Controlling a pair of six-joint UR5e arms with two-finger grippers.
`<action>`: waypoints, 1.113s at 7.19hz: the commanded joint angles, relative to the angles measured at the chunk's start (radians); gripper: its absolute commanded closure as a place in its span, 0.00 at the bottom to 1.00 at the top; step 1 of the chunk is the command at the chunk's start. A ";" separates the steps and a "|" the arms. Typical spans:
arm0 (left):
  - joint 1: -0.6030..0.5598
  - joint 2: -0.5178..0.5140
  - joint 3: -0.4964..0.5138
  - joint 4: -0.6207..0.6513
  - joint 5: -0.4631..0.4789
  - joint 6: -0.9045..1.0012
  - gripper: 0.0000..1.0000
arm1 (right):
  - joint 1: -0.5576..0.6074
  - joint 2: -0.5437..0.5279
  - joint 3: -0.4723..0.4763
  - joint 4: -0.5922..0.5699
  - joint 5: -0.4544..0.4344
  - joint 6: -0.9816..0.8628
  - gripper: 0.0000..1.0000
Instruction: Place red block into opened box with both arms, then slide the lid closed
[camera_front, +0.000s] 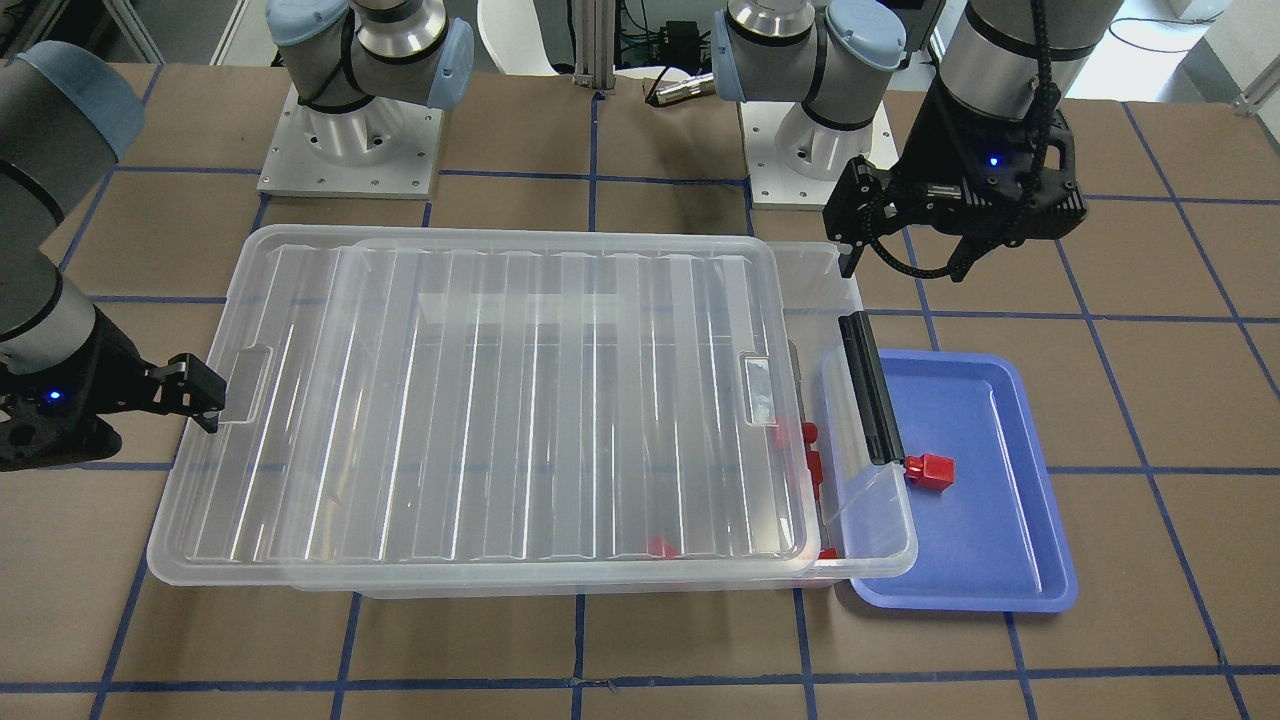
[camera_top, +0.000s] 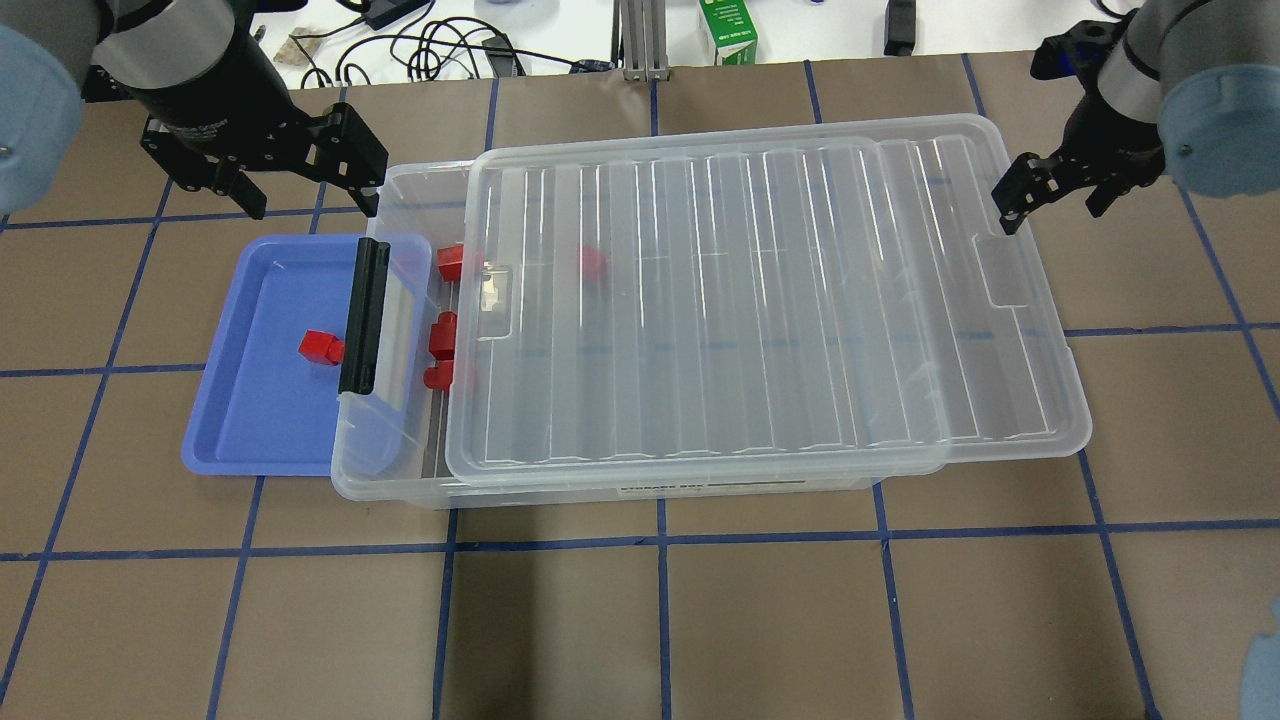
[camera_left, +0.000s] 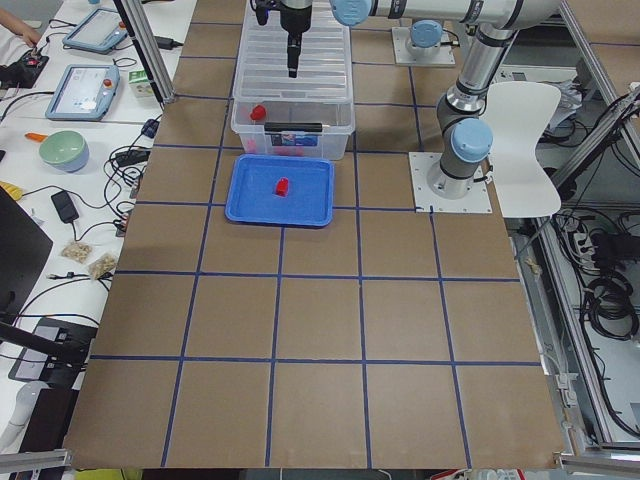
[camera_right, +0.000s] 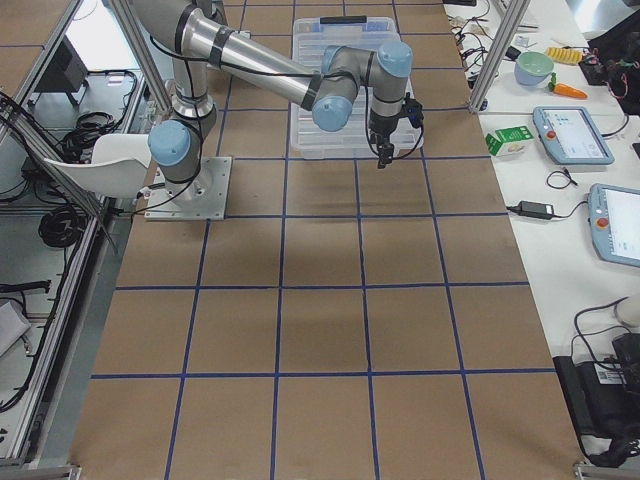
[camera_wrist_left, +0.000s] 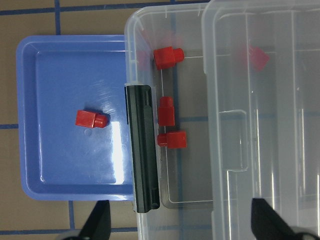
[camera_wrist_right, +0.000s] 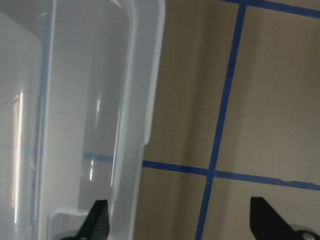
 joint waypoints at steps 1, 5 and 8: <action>0.000 -0.002 0.001 0.000 0.000 -0.001 0.00 | -0.047 -0.001 -0.001 -0.002 -0.004 -0.003 0.00; 0.000 0.000 -0.001 0.000 0.000 -0.001 0.00 | -0.127 -0.001 -0.010 0.000 -0.015 -0.032 0.00; 0.003 0.002 -0.002 0.000 0.005 0.014 0.00 | -0.129 -0.005 -0.011 0.004 -0.015 -0.031 0.00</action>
